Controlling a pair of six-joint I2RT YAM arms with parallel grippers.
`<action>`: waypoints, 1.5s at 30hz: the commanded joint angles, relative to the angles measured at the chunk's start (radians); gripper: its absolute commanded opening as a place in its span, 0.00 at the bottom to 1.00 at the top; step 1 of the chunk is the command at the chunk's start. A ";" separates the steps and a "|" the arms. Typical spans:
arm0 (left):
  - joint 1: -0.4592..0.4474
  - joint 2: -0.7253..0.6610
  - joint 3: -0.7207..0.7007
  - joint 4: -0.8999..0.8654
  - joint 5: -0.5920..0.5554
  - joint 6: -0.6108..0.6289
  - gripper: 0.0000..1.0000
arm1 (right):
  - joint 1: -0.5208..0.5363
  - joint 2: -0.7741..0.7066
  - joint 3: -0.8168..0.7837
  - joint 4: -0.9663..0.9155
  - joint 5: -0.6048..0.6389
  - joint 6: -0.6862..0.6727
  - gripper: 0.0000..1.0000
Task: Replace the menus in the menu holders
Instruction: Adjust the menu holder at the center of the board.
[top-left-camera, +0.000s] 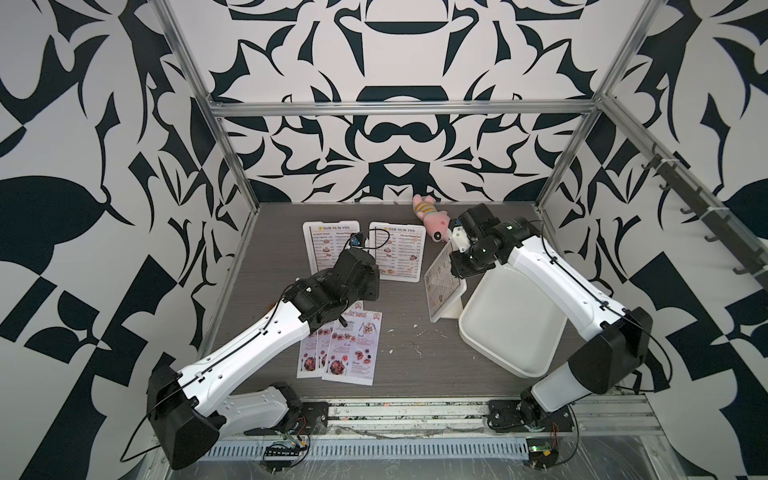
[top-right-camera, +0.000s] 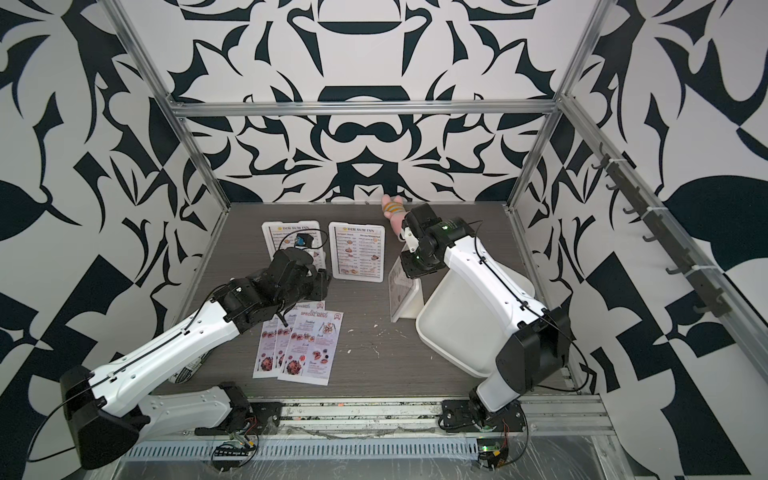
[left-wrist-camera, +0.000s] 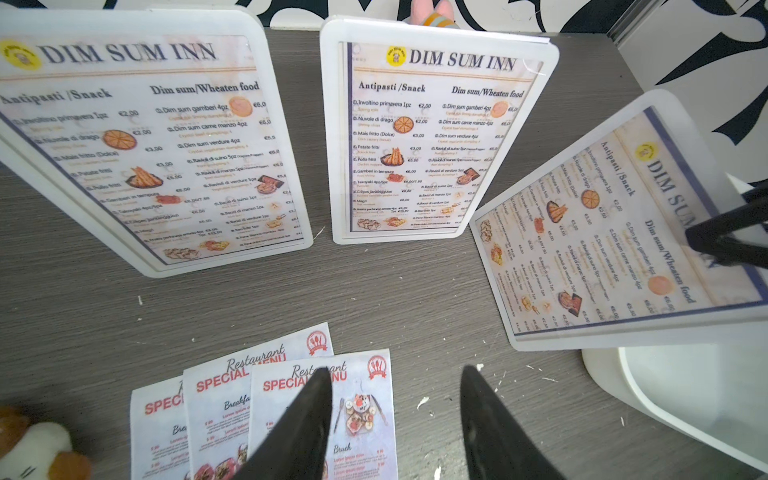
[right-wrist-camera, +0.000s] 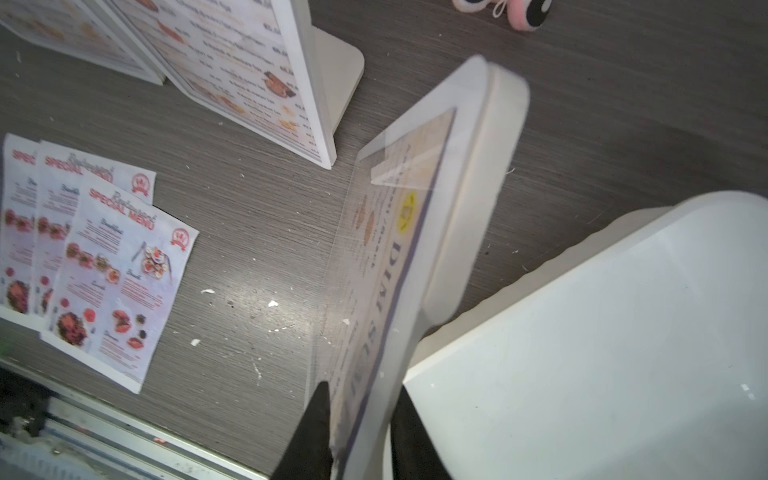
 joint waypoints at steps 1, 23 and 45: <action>0.003 -0.013 0.001 0.005 0.014 0.009 0.52 | -0.024 0.013 0.056 -0.011 0.004 -0.077 0.21; 0.003 0.126 0.082 0.006 0.066 0.014 0.51 | -0.107 0.249 0.339 -0.034 0.038 -0.340 0.52; -0.069 0.108 0.087 0.023 0.122 -0.015 0.51 | -0.091 -0.386 -0.418 0.253 -0.052 0.107 0.78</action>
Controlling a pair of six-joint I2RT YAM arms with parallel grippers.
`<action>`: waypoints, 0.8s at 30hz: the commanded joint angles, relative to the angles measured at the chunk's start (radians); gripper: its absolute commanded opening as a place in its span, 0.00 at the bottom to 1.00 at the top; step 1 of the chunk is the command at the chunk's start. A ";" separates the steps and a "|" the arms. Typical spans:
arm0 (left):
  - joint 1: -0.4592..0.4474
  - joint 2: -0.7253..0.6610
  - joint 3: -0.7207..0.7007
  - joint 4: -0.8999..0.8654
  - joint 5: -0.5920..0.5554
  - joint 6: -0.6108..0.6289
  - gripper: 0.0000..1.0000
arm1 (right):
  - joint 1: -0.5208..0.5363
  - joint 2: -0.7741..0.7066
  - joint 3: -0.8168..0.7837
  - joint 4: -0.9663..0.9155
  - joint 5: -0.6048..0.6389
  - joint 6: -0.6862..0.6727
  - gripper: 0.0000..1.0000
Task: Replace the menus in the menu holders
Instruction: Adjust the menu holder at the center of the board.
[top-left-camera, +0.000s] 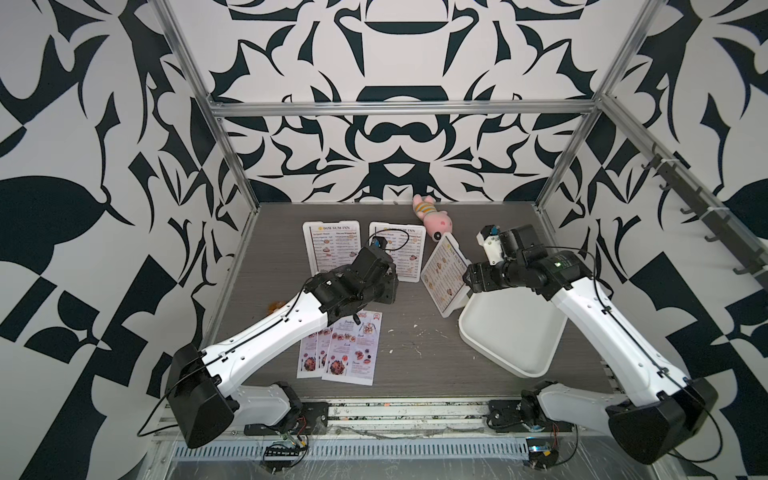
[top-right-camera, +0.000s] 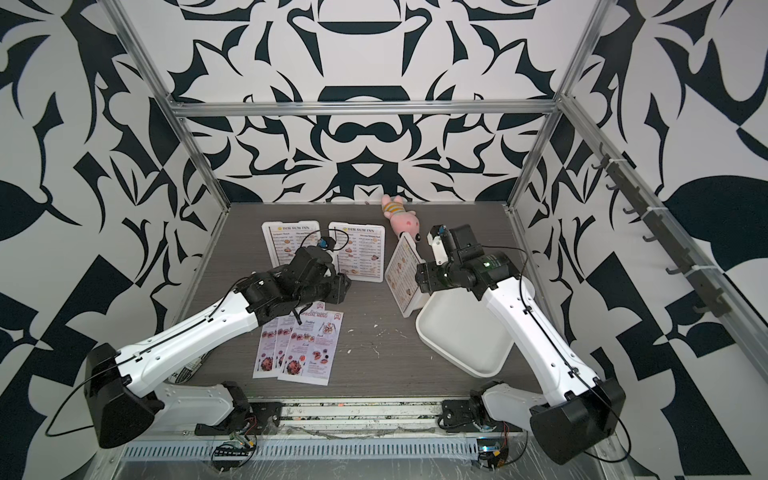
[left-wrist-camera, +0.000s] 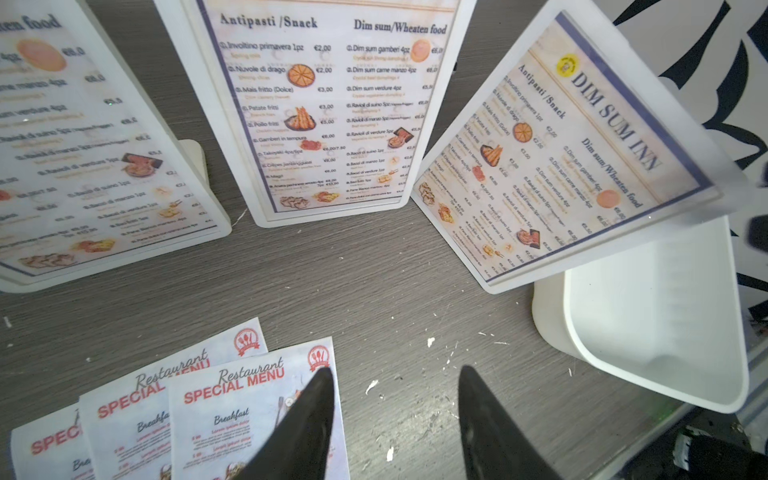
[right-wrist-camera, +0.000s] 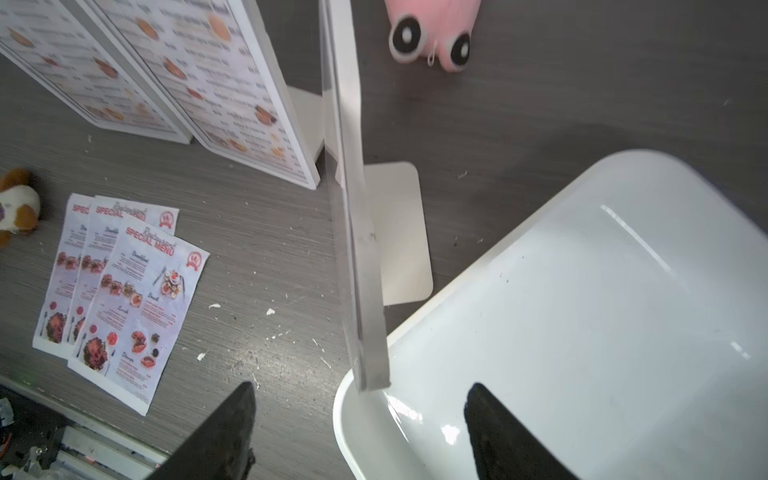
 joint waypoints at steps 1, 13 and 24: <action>-0.010 -0.013 0.032 0.003 -0.002 0.000 0.51 | 0.006 -0.016 -0.081 0.094 -0.002 0.047 0.77; -0.015 0.032 0.087 -0.019 -0.014 0.012 0.45 | -0.008 0.068 -0.175 0.240 0.166 -0.054 0.72; -0.015 0.117 0.156 -0.045 -0.005 0.031 0.45 | -0.079 0.245 -0.070 0.385 0.250 -0.176 0.78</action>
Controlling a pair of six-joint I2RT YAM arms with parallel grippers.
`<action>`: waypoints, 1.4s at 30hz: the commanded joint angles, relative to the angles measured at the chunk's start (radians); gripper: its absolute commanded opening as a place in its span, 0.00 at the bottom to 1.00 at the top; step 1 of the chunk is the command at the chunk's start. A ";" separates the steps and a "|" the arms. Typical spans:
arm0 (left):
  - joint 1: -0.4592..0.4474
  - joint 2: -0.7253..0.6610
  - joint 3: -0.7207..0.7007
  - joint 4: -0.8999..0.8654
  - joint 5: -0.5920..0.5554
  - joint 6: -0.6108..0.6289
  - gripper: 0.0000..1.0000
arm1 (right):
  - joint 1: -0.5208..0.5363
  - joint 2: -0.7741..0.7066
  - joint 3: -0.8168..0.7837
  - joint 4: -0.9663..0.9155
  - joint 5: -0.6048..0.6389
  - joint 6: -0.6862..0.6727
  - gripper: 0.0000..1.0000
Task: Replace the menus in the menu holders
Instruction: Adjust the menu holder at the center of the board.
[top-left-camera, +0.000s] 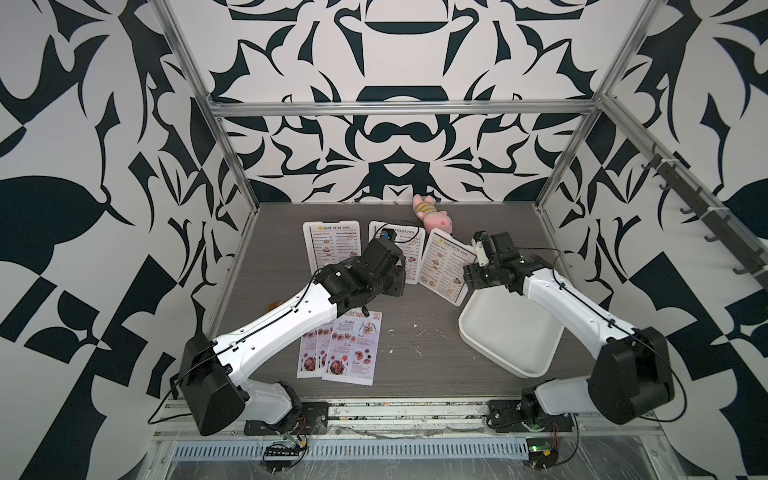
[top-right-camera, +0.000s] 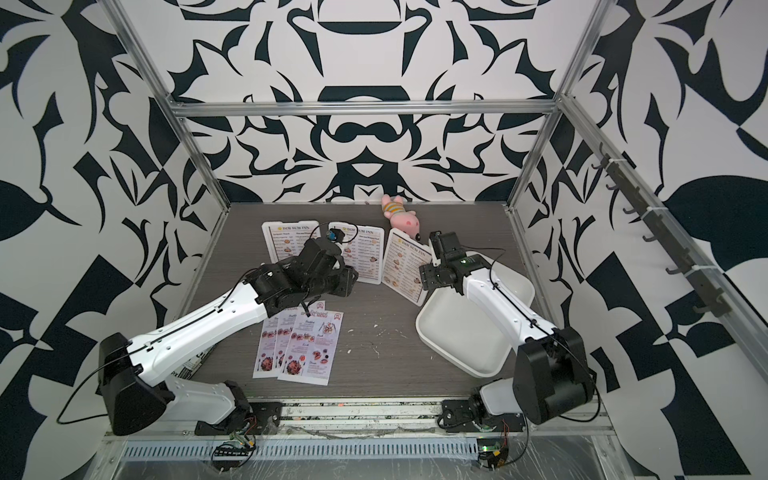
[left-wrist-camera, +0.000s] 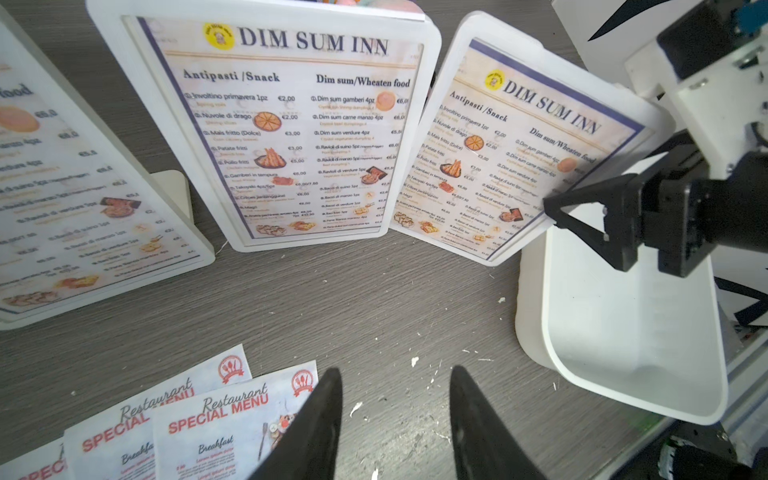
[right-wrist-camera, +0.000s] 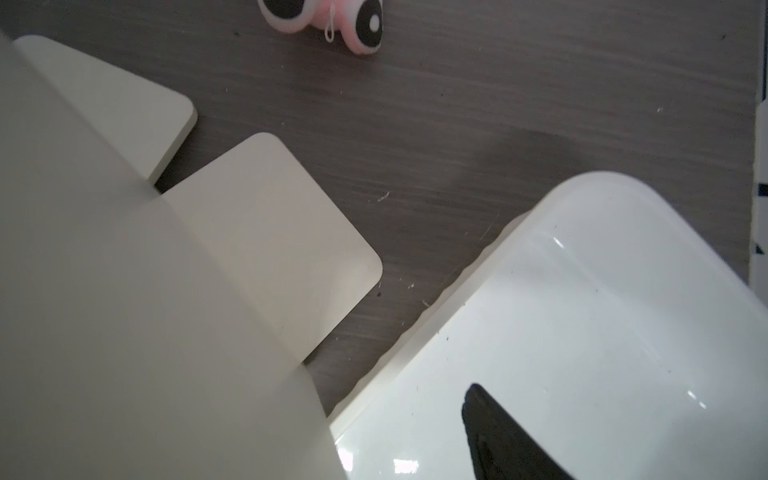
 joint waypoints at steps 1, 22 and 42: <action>-0.002 0.028 0.037 -0.027 0.003 0.020 0.45 | -0.029 0.042 0.081 0.047 0.046 -0.055 0.77; -0.003 0.300 0.001 0.300 -0.005 -0.067 0.29 | -0.055 0.000 0.158 0.073 0.037 0.108 0.70; 0.059 0.577 0.232 0.364 -0.107 0.025 0.27 | 0.026 -0.181 -0.027 0.068 0.049 0.290 0.63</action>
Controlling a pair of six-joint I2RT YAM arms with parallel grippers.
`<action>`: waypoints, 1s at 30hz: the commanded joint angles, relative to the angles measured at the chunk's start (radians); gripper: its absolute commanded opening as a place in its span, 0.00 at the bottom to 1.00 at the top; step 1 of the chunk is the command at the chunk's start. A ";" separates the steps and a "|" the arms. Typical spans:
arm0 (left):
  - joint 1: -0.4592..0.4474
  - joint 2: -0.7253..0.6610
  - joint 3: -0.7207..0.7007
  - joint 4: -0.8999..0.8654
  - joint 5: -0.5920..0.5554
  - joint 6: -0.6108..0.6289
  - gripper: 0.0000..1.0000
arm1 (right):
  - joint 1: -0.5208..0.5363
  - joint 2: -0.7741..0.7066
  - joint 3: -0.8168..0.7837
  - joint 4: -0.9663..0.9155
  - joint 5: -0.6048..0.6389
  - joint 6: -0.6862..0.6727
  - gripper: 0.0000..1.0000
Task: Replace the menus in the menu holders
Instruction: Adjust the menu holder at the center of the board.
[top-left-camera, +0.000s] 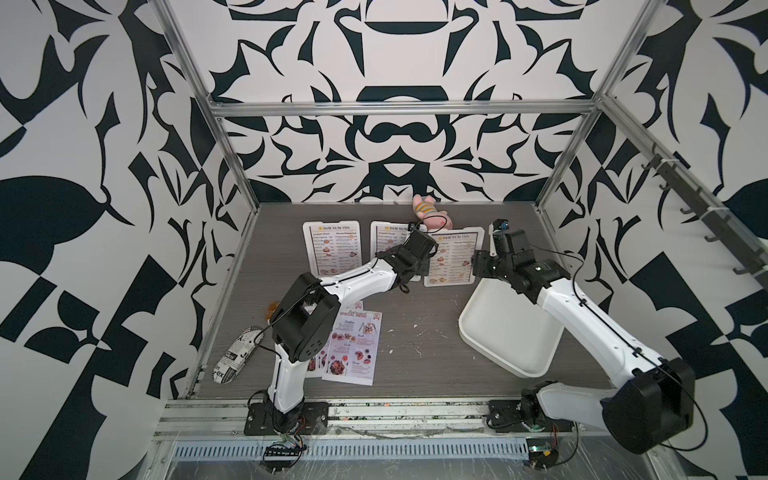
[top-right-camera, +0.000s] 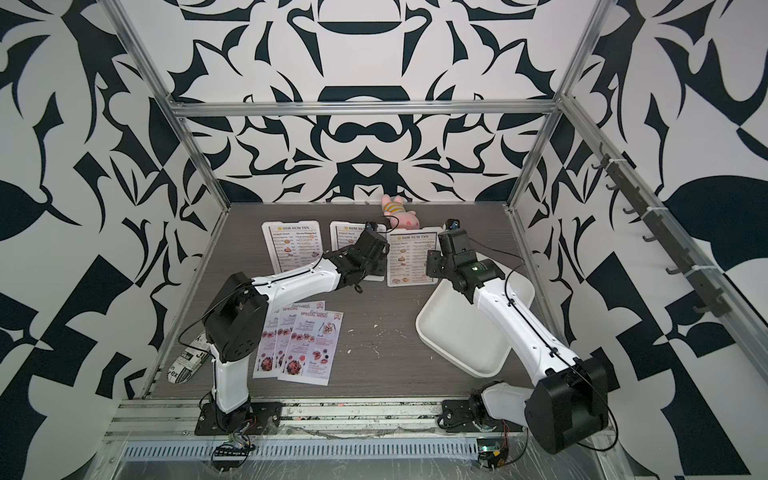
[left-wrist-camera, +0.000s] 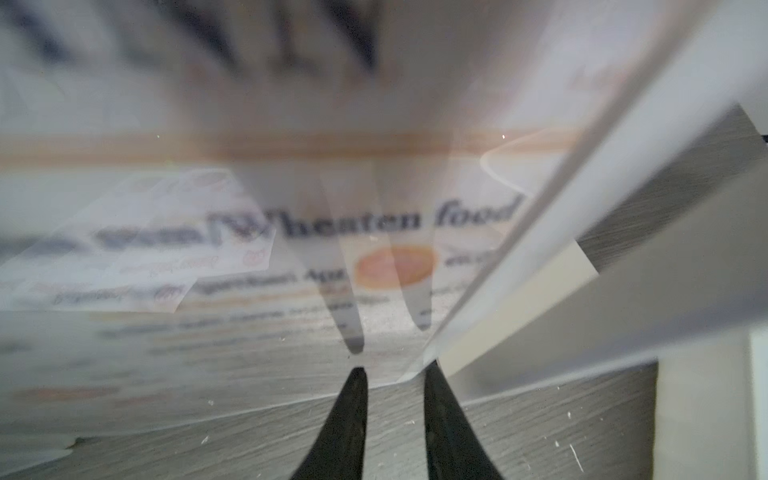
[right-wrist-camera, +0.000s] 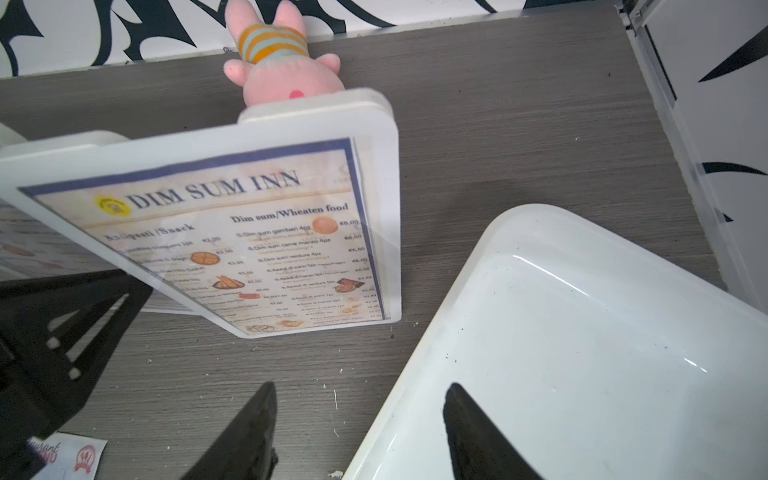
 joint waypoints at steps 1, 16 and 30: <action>0.006 -0.001 0.010 0.010 0.029 0.031 0.27 | 0.007 -0.003 -0.006 0.025 -0.006 0.024 0.63; -0.010 -0.278 -0.217 -0.234 -0.129 -0.133 0.27 | 0.012 0.168 -0.080 0.375 -0.032 0.051 0.37; 0.092 -0.421 -0.324 -0.314 -0.178 -0.152 0.29 | 0.188 0.275 -0.054 0.509 0.111 0.300 0.36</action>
